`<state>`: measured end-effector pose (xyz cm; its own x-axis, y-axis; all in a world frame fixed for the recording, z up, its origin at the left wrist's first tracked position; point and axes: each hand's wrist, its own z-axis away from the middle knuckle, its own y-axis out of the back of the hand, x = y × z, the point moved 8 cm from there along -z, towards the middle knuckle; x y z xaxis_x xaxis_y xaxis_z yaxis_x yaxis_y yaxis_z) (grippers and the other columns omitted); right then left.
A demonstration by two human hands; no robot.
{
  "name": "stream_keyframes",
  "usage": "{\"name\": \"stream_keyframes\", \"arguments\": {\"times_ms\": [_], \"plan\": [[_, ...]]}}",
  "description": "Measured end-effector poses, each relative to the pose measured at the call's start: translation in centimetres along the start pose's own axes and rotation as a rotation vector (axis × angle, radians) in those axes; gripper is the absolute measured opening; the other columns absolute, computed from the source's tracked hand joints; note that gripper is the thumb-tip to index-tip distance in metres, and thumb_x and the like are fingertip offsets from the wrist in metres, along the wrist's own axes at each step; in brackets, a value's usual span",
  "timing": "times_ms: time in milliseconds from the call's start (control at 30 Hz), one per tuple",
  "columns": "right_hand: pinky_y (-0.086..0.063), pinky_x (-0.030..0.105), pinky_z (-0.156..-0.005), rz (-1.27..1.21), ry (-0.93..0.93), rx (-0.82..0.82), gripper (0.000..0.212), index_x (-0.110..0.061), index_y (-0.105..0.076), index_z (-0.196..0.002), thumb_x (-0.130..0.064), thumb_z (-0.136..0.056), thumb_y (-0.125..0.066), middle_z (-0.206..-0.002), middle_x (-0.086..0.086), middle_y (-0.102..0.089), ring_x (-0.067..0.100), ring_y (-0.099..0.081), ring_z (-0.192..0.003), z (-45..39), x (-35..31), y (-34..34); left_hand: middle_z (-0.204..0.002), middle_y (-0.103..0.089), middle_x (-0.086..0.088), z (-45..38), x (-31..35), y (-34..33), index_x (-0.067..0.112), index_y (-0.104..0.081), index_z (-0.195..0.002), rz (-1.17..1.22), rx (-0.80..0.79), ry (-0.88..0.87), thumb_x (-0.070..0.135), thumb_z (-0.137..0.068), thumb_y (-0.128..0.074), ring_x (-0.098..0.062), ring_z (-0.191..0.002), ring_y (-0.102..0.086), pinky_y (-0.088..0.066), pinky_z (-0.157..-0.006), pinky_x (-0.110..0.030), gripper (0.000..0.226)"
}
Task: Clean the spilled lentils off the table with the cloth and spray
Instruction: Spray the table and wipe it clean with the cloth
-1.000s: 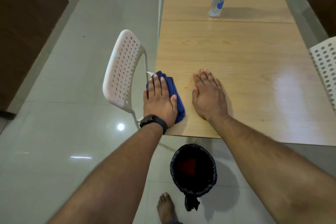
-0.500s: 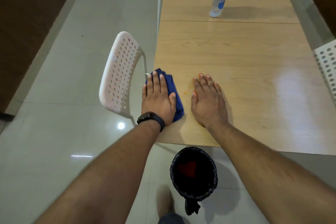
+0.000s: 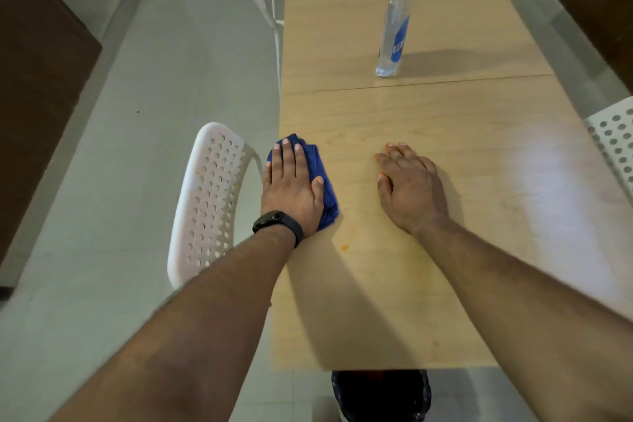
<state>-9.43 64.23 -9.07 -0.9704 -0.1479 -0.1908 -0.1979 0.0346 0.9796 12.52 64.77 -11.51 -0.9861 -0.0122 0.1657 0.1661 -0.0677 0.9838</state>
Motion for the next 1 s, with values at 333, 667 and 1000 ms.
{"name": "stream_keyframes", "arguments": {"times_ms": [333,667,1000], "plan": [[-0.031,0.043,-0.121,0.024,-0.02,0.048,0.055,-0.024,-0.052,-0.152,-0.038,-0.102,-0.036,-0.164,-0.001,-0.043,0.017,-0.029,-0.156,-1.1,0.5,-0.6,-0.174,0.005,-0.013,-13.3,0.6,1.0,0.008,0.0,-0.166,-0.057,0.003,0.03,0.046,-0.106,-0.016,-0.029,-0.161,0.007,0.0,-0.13,-0.048,0.073],[-0.027,0.042,-0.124,0.028,-0.026,0.013,0.055,-0.024,-0.045,-0.157,-0.038,-0.106,-0.031,-0.167,-0.002,-0.037,0.015,-0.024,-0.158,-1.1,0.4,-0.3,-0.174,0.014,-0.007,-4.2,5.4,0.0,0.013,0.005,-0.166,-0.042,-0.078,-0.3,0.05,-0.106,-0.01,-0.021,-0.16,0.015,0.003,-0.13,-0.044,0.072],[-0.026,0.042,-0.125,0.042,-0.027,0.043,0.056,-0.023,-0.044,-0.158,-0.038,-0.105,-0.031,-0.167,-0.001,-0.037,0.016,-0.024,-0.158,-1.3,0.4,-0.6,-0.174,0.002,-0.011,-13.1,3.8,1.0,0.011,-0.002,-0.166,-0.077,-0.02,-0.128,0.05,-0.102,-0.008,-0.027,-0.161,0.004,-0.004,-0.13,-0.047,0.075]]}}
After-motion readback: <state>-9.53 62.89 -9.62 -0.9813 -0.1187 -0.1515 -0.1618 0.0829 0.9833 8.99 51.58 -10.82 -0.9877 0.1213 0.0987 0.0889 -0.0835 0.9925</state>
